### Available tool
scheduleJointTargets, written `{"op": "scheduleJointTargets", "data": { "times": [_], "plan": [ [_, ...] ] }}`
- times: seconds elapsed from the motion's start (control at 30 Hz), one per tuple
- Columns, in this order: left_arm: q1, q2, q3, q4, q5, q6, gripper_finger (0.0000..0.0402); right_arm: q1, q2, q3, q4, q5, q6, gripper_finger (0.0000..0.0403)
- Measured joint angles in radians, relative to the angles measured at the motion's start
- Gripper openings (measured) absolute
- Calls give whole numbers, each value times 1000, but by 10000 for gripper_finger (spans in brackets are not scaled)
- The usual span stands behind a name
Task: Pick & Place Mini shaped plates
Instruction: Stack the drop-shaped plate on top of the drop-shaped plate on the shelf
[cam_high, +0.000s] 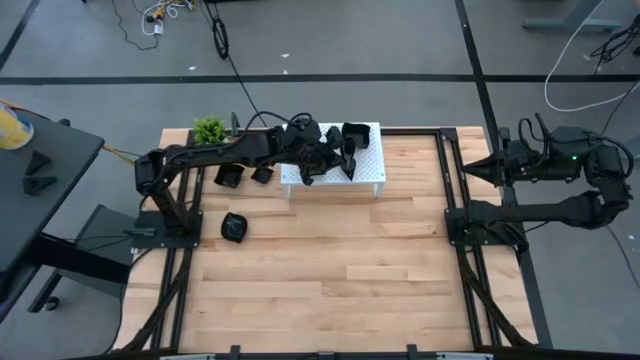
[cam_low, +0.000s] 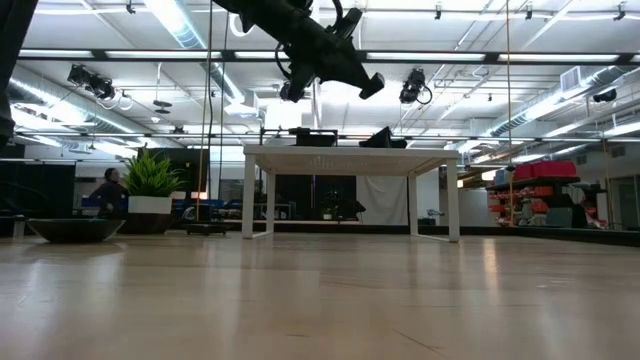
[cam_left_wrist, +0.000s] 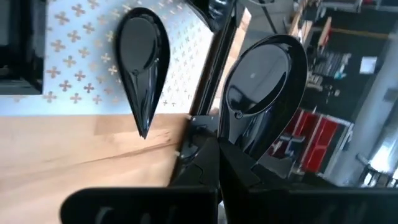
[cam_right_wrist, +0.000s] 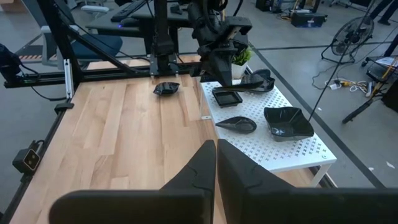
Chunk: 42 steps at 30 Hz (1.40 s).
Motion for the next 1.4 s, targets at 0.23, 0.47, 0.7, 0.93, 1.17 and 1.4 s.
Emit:
{"op": "scheduleJointTargets", "data": {
  "times": [0.23, 0.47, 0.7, 0.93, 1.17, 1.4],
  "plan": [
    [17, 0, 0, -56, 3, -61, 1, 0, 0, 0, 0, 0, 0, 20],
    [16, 17, 0, -83, 7, -88, 1, 0, 0, 0, 0, 0, 0, 20],
    [22, 42, 1, -60, 13, -89, 1, 0, 0, 0, 0, 0, 0, 20],
    [23, 90, 0, -34, 54, -117, 1, 0, 0, 0, 0, 0, 0, 20],
    [20, 117, 0, -14, 94, -167, 1, 0, 0, 0, 0, 0, 0, 20],
    [26, 118, 0, -14, 98, -166, 1, 0, 0, 0, 0, 0, 0, 20]
  ]
}}
